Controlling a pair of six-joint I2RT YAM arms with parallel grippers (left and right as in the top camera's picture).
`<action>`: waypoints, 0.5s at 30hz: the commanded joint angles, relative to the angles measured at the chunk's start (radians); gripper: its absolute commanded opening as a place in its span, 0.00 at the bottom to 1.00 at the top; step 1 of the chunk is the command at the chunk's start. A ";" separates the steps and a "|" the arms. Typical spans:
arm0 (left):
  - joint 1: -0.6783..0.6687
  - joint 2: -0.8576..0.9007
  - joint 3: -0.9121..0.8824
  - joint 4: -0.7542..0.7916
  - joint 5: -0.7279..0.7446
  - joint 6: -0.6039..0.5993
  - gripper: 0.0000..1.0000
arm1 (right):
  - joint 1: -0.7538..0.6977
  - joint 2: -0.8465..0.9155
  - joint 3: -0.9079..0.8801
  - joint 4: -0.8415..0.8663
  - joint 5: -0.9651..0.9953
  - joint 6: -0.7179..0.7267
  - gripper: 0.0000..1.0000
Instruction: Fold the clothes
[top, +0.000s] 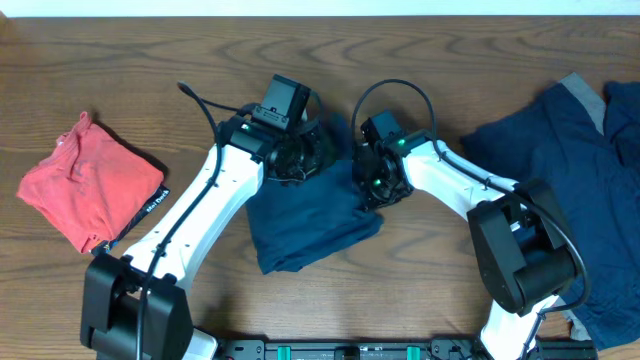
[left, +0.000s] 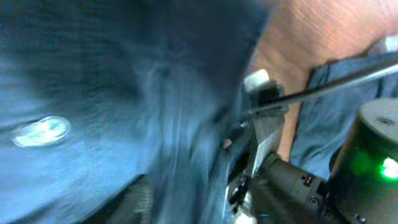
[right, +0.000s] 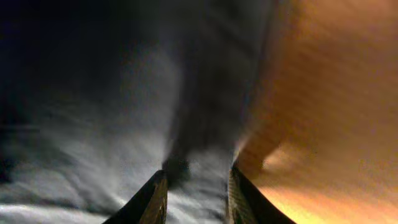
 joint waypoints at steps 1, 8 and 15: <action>0.045 -0.018 0.041 0.012 0.002 0.112 0.58 | -0.063 -0.018 0.042 -0.077 0.243 0.097 0.32; 0.177 -0.011 0.048 0.142 -0.227 0.253 0.59 | -0.166 -0.193 0.200 -0.150 0.168 0.050 0.32; 0.217 0.094 0.048 0.246 -0.348 0.322 0.59 | -0.076 -0.227 0.187 -0.129 -0.149 -0.039 0.34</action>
